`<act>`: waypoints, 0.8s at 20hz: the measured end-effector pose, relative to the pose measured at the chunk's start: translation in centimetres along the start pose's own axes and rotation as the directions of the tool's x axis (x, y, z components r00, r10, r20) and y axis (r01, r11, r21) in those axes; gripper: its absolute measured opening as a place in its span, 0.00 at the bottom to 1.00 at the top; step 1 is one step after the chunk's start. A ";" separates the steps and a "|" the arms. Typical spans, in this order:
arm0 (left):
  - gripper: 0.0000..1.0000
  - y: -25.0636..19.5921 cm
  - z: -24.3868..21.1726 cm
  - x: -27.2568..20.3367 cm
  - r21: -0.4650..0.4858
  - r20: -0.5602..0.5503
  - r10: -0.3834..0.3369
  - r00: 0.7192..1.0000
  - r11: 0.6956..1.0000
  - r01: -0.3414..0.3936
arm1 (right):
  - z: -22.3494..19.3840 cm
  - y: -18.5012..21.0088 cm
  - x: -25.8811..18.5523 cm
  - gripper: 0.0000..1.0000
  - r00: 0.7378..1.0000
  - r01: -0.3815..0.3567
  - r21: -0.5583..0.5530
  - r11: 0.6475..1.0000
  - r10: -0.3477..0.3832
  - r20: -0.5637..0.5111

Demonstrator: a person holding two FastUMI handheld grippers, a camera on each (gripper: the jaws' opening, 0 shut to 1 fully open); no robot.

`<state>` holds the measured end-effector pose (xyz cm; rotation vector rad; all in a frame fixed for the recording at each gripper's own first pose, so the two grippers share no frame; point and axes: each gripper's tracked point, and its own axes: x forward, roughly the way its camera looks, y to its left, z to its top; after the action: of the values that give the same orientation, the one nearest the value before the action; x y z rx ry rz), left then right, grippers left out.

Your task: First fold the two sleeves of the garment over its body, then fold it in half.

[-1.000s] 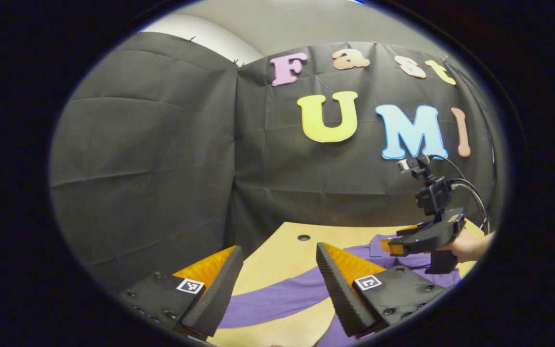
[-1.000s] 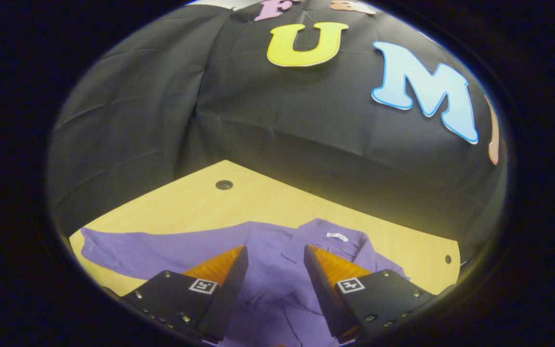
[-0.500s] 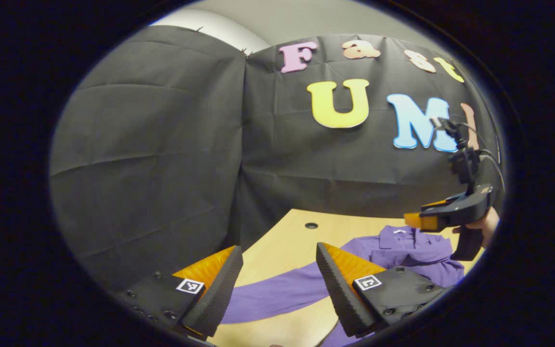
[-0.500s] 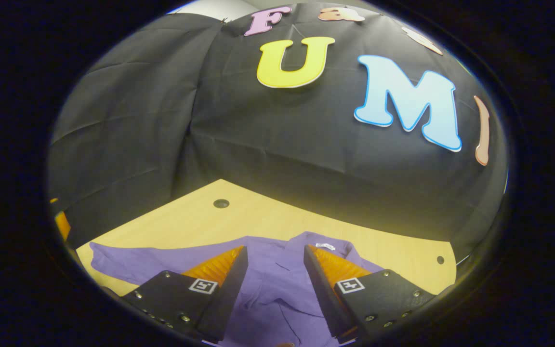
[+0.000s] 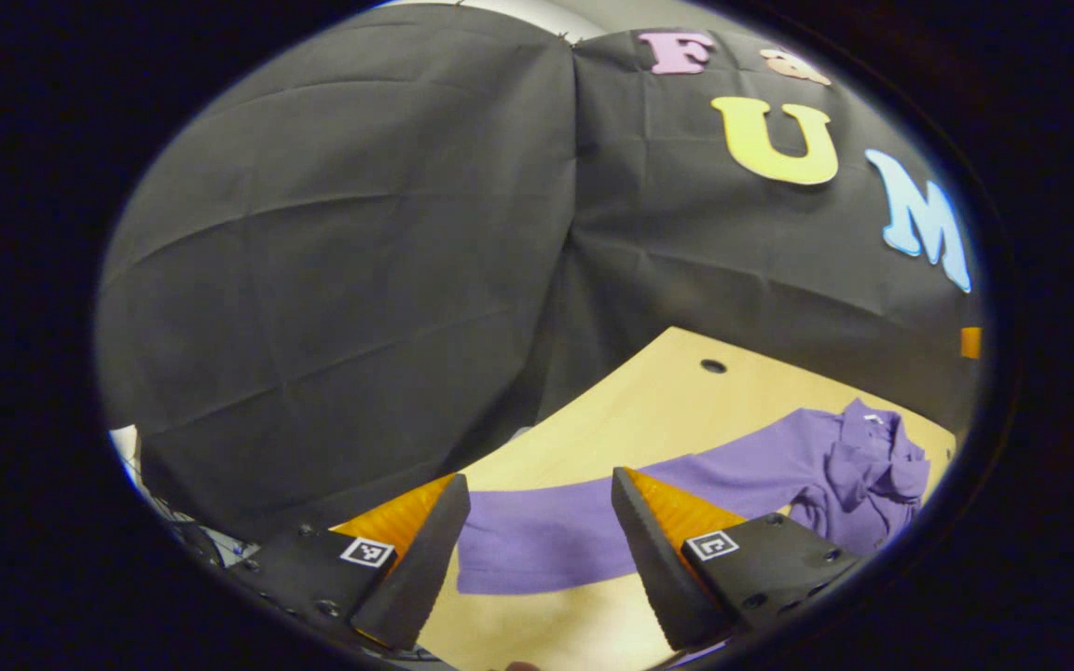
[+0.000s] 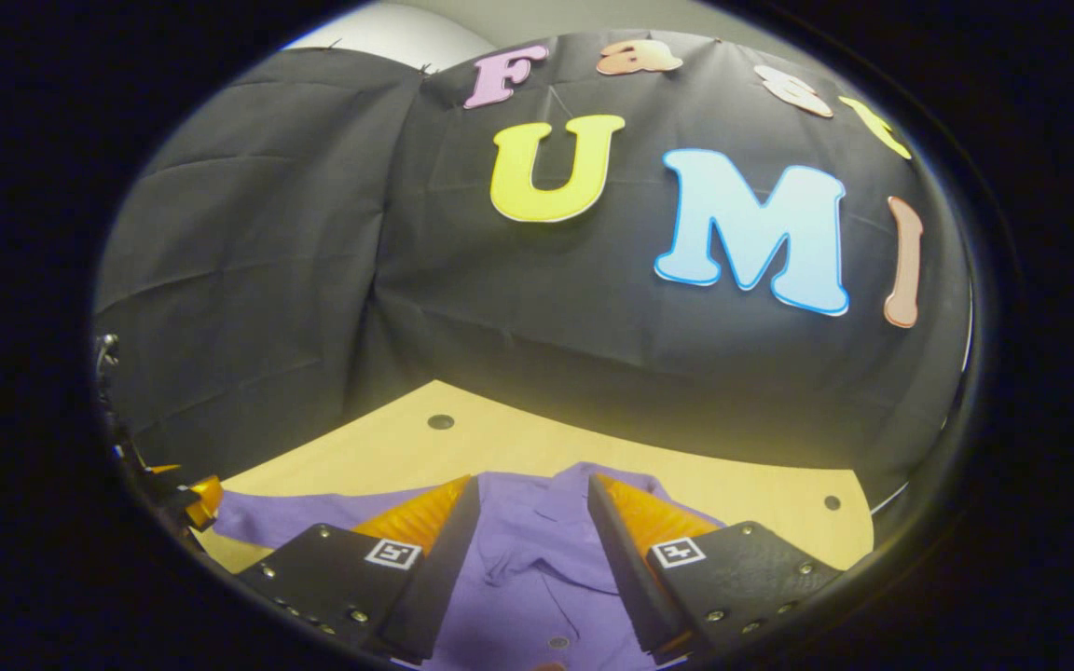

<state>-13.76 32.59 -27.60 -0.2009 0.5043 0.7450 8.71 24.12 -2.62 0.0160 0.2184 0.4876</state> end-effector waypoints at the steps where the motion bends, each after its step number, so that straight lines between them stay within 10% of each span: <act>1: 1.00 0.0 -0.6 0.3 0.001 -0.017 0.010 1.000 1.000 -0.009 | -0.2 -0.3 -0.5 0.75 1.000 0.003 0.005 1.000 -0.003 -0.002; 16: 1.00 1.8 -8.1 5.2 -0.029 -0.251 0.076 0.965 0.996 -0.087 | -2.9 -3.4 -3.8 0.75 0.998 0.037 0.073 0.997 -0.032 -0.063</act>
<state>-14.69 34.20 -37.18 -0.3157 0.7415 0.8153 6.37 19.24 -4.86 0.0692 0.2963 0.4459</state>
